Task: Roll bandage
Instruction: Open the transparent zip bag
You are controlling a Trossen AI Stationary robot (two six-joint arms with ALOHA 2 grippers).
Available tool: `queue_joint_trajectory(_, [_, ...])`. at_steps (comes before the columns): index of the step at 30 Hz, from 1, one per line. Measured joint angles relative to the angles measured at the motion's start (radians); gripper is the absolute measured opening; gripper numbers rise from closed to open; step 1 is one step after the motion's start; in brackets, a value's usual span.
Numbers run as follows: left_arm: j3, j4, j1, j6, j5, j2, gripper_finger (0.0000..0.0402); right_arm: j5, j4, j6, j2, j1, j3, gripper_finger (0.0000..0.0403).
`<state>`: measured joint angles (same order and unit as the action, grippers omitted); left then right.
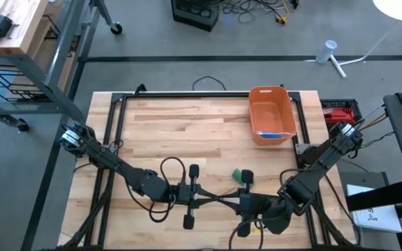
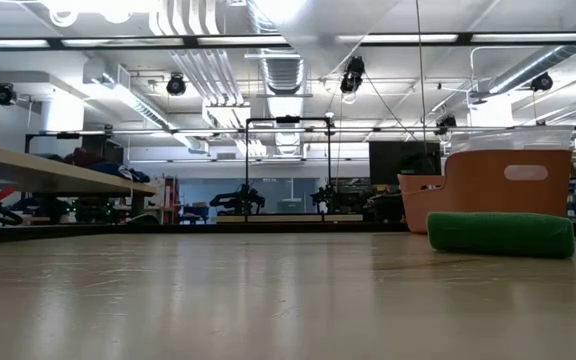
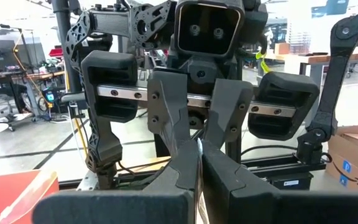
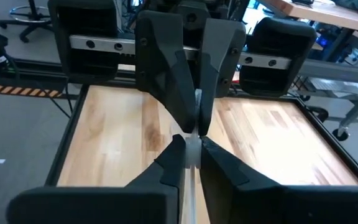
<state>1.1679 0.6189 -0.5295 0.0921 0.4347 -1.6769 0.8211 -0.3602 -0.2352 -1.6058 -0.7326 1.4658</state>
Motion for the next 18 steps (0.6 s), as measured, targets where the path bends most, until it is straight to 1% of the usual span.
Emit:
queue_joint_trajectory(12, [-0.001, -0.009, -0.020, 0.024, -0.002, 0.025, 0.0000, -0.010, -0.010, -0.006, 0.004, -0.033, 0.000, 0.0028])
queue_joint_trajectory(18, [-0.001, -0.008, -0.027, 0.027, 0.003, 0.035, 0.0000, -0.026, -0.123, -0.121, 0.012, -0.042, 0.000, 0.0036])
